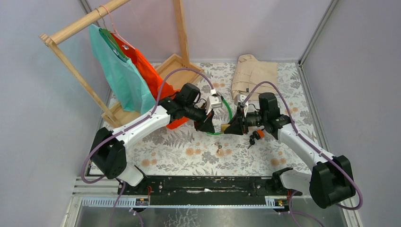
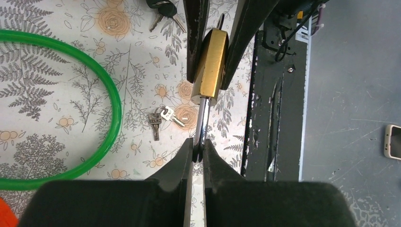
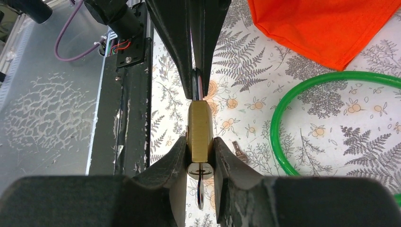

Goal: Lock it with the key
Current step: Lock the lock.

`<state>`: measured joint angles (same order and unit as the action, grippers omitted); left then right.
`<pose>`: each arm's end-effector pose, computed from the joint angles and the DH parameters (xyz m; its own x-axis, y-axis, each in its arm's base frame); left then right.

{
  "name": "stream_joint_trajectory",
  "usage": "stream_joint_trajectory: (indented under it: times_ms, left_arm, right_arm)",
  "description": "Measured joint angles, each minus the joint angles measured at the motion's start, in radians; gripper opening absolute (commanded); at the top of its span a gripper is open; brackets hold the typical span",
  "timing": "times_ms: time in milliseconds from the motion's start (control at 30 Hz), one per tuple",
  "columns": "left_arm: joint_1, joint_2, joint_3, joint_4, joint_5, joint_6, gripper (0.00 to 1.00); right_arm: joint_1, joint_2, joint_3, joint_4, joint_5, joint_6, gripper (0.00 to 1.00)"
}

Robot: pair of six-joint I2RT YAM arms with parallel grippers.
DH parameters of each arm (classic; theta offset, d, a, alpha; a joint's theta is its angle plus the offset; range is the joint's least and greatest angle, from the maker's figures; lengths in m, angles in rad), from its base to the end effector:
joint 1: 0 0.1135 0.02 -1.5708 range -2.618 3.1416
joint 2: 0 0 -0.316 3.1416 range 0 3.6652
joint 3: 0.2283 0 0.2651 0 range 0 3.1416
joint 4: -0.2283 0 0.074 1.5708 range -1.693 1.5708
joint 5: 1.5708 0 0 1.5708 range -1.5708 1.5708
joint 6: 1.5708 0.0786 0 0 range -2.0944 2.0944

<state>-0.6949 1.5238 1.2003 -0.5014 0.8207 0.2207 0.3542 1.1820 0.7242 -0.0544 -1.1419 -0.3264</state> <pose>0.2363 -0.2719 0.3102 -0.3714 0.5039 -0.7798 0.9215 0.0978 -0.3758 0.2110 0.1542 0.2933 -0.1508 -0.1979 -0.9686 -0.9883 0.0545 0.1427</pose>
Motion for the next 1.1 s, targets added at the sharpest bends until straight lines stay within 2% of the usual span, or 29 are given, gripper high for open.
stream_joint_trajectory:
  times_ms: [200, 500, 900, 1100]
  left_arm:
    - [-0.019, -0.009, 0.001, -0.009, -0.050, 0.054, 0.00]
    - [-0.040, -0.052, 0.001, -0.036, -0.113, 0.080, 0.00]
    - [-0.035, -0.055, 0.039, -0.055, -0.154, 0.021, 0.00]
    - [-0.029, -0.055, 0.047, -0.077, -0.156, -0.014, 0.00]
  right_arm:
    - [0.012, 0.026, -0.004, 0.045, -0.011, 0.067, 0.00]
    - [0.018, 0.038, -0.002, 0.069, -0.048, 0.035, 0.00]
    - [0.023, 0.081, 0.103, -0.009, -0.043, -0.008, 0.00]
    - [0.032, 0.082, 0.079, 0.078, -0.044, 0.064, 0.00]
